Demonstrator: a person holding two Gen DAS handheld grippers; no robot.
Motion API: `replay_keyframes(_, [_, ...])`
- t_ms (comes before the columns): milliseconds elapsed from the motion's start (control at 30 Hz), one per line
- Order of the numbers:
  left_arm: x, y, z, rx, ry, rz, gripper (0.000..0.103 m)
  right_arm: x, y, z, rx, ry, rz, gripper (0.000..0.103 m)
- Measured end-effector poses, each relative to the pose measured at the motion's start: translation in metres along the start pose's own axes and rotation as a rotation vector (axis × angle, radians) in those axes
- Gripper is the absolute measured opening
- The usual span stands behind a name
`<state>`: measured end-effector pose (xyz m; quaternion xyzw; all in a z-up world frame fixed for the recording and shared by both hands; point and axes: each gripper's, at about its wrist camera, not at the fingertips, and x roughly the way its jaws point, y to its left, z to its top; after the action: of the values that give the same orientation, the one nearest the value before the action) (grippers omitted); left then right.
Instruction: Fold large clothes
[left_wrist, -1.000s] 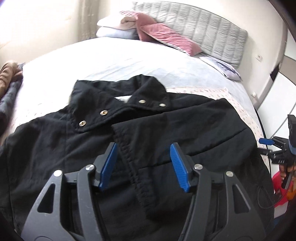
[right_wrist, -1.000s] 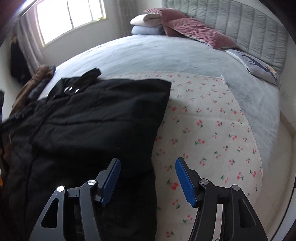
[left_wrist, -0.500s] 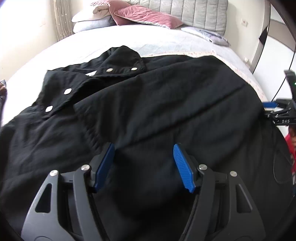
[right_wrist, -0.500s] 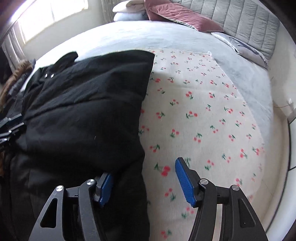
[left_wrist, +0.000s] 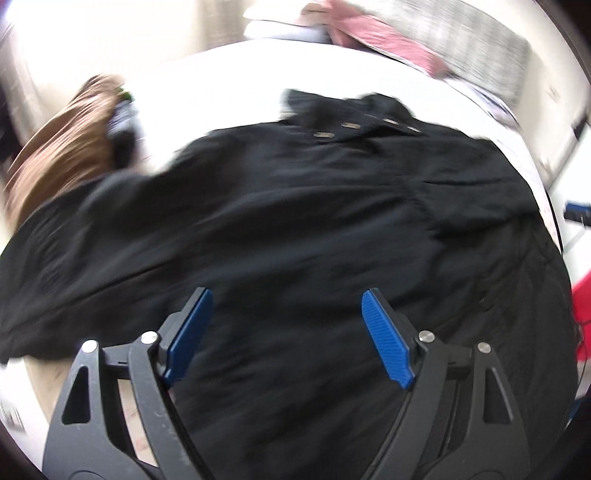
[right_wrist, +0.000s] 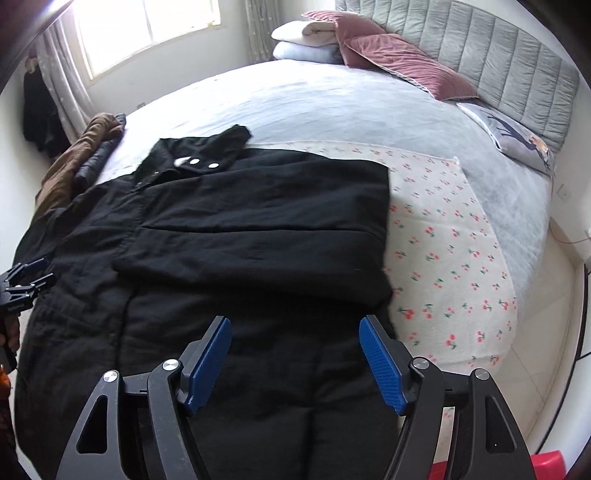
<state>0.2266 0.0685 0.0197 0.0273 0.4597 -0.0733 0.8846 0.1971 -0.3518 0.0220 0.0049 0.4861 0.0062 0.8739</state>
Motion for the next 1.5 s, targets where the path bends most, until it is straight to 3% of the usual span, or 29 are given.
replay_keyframes(167, [-0.027, 0.082, -0.025, -0.187, -0.011, 0.0, 0.085, -0.006, 0.055, 0.004, -0.072, 0.006, 0.001, 0.074])
replay_keyframes(400, [-0.05, 0.185, -0.064, -0.391, -0.045, 0.059, 0.085, -0.012, 0.118, 0.008, -0.164, 0.004, 0.046, 0.074])
replay_keyframes(567, [-0.041, 0.242, -0.082, -0.52, -0.066, 0.101, 0.085, -0.004, 0.155, 0.008, -0.216, 0.029, 0.046, 0.074])
replay_keyframes(667, [-0.027, 0.279, -0.096, -0.651, -0.089, 0.107, 0.085, 0.004, 0.179, 0.012, -0.236, 0.041, 0.055, 0.074])
replay_keyframes(767, [-0.01, 0.312, -0.111, -0.791, -0.142, 0.053, 0.085, 0.013, 0.206, 0.019, -0.254, 0.045, 0.082, 0.074])
replay_keyframes(900, [0.016, 0.349, -0.13, -0.998, -0.223, -0.095, 0.085, 0.032, 0.244, 0.03, -0.288, 0.056, 0.106, 0.074])
replay_keyframes(967, [0.026, 0.364, -0.138, -1.093, -0.274, -0.146, 0.08, 0.044, 0.264, 0.035, -0.305, 0.062, 0.112, 0.074])
replay_keyframes(1000, [0.029, 0.369, -0.141, -1.136, -0.3, -0.178, 0.065, 0.05, 0.273, 0.037, -0.312, 0.066, 0.118, 0.074])
replay_keyframes(1033, [0.031, 0.372, -0.142, -1.168, -0.327, -0.224, 0.034, 0.055, 0.283, 0.039, -0.317, 0.07, 0.125, 0.074])
replay_keyframes(1067, [0.028, 0.373, -0.141, -1.188, -0.351, -0.26, 0.025, 0.061, 0.291, 0.041, -0.32, 0.072, 0.133, 0.074])
replay_keyframes(1100, [0.02, 0.371, -0.139, -1.189, -0.382, -0.245, 0.015, 0.065, 0.297, 0.043, -0.322, 0.073, 0.142, 0.074])
replay_keyframes(1200, [-0.027, 0.347, -0.126, -1.062, -0.552, -0.188, 0.013, 0.079, 0.317, 0.05, -0.309, 0.053, 0.185, 0.074])
replay_keyframes(1300, [-0.055, 0.323, -0.121, -0.975, -0.631, -0.14, 0.013, 0.094, 0.335, 0.068, -0.256, -0.007, 0.239, 0.073])
replay_keyframes(1367, [-0.061, 0.311, -0.121, -0.939, -0.644, -0.089, 0.013, 0.108, 0.352, 0.082, -0.222, -0.031, 0.295, 0.063])
replay_keyframes(1433, [-0.058, 0.306, -0.126, -0.93, -0.638, -0.05, 0.013, 0.127, 0.373, 0.096, -0.207, -0.027, 0.361, 0.036])
replay_keyframes(1500, [-0.047, 0.31, -0.134, -0.965, -0.626, -0.055, 0.013, 0.15, 0.397, 0.108, -0.205, -0.004, 0.379, 0.028])
